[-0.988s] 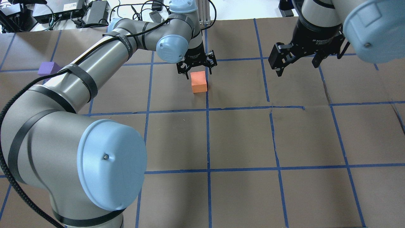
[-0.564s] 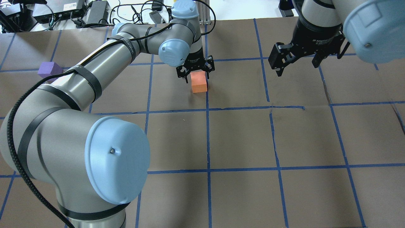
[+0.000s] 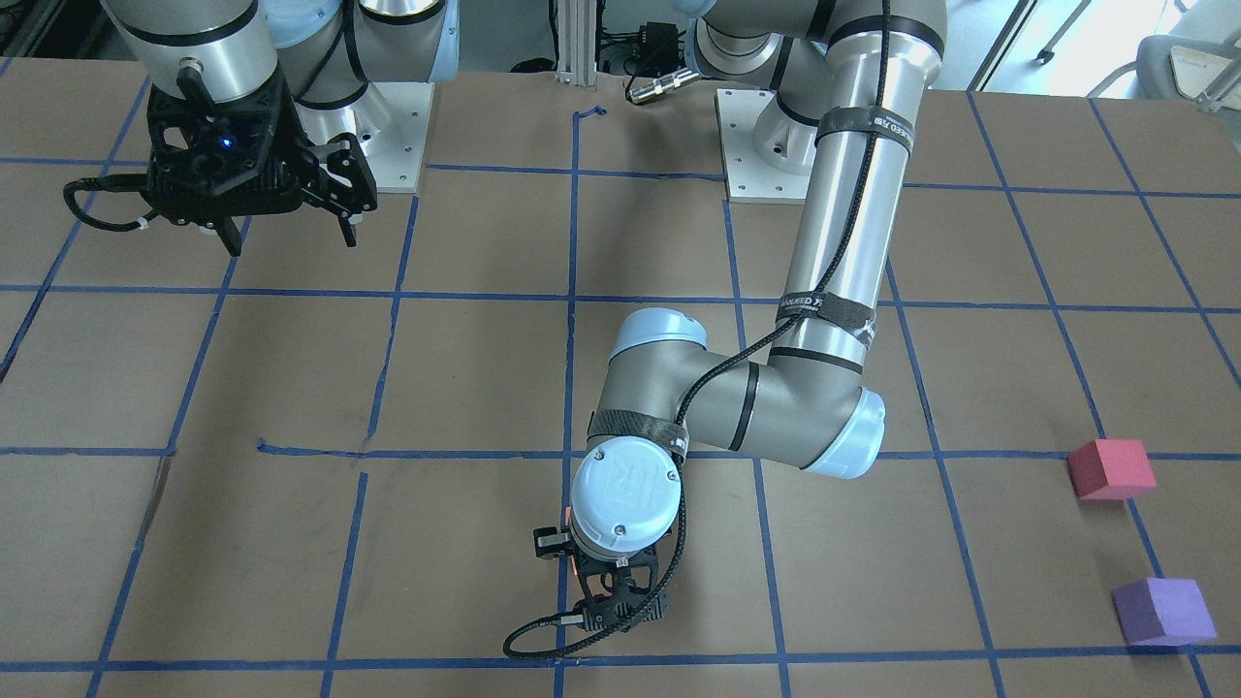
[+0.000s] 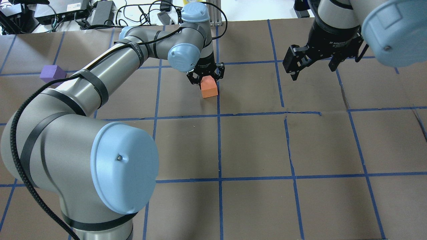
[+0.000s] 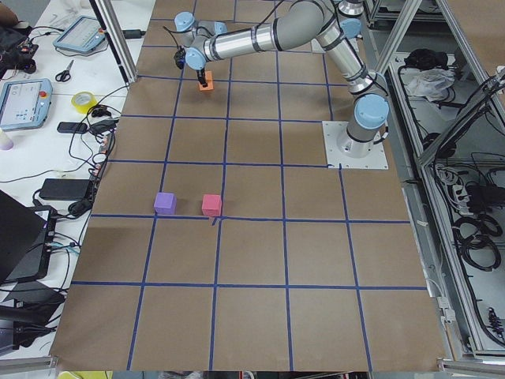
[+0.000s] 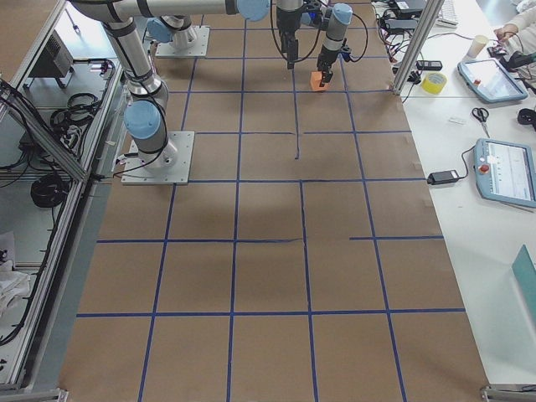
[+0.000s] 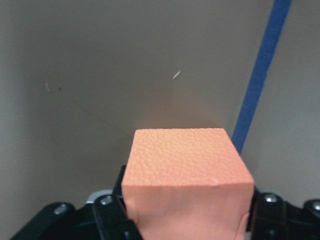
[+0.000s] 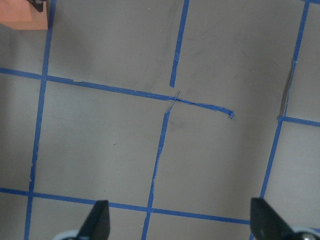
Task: Arrange blocks in a line
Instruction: 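Carry the orange cube with the left gripper toward the purple cube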
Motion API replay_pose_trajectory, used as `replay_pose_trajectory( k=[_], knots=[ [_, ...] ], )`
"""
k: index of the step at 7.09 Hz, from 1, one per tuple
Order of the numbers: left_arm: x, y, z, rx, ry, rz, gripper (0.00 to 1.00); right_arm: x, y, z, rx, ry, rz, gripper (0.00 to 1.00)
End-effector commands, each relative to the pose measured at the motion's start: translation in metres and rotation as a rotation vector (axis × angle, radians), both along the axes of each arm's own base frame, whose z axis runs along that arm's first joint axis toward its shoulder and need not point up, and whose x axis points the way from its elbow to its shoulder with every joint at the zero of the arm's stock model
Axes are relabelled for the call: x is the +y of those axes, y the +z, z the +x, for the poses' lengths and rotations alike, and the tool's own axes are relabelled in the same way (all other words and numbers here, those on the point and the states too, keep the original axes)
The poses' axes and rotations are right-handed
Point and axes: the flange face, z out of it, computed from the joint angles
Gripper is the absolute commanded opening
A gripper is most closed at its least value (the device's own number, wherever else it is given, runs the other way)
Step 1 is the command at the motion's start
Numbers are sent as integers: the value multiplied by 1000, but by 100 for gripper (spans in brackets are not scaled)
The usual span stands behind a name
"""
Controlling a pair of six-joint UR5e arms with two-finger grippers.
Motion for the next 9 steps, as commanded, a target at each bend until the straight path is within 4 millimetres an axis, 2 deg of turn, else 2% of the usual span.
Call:
replay_pose_trajectory(
  k=[1,2,3,4,5,6,7,8,9],
  knots=[
    [-19,39,40,16,23,-58,31,0,0,0,0,0,0,100],
    [-36,49,105,56,72,-52,25,-1,-1,-2,2,-4,1,100],
    [-50,58,156,76,73,-69,25,-1,-1,-2,2,-3,1,100],
    [-55,71,197,26,71,-96,23,-1,-1,-1,0,0,2,100],
    [-62,87,254,-27,61,-125,23,-1,0,-2,0,-3,2,100],
    [-59,100,308,-29,35,-132,23,-1,-1,-2,0,-3,2,100],
    [-53,95,389,26,21,-114,19,-1,-1,-2,0,-3,2,100],
    [-44,93,454,24,-5,-116,18,-1,-1,-2,0,-3,2,100],
    [-40,86,482,24,-175,-123,0,-1,-1,-2,0,-3,2,100]
  ],
)
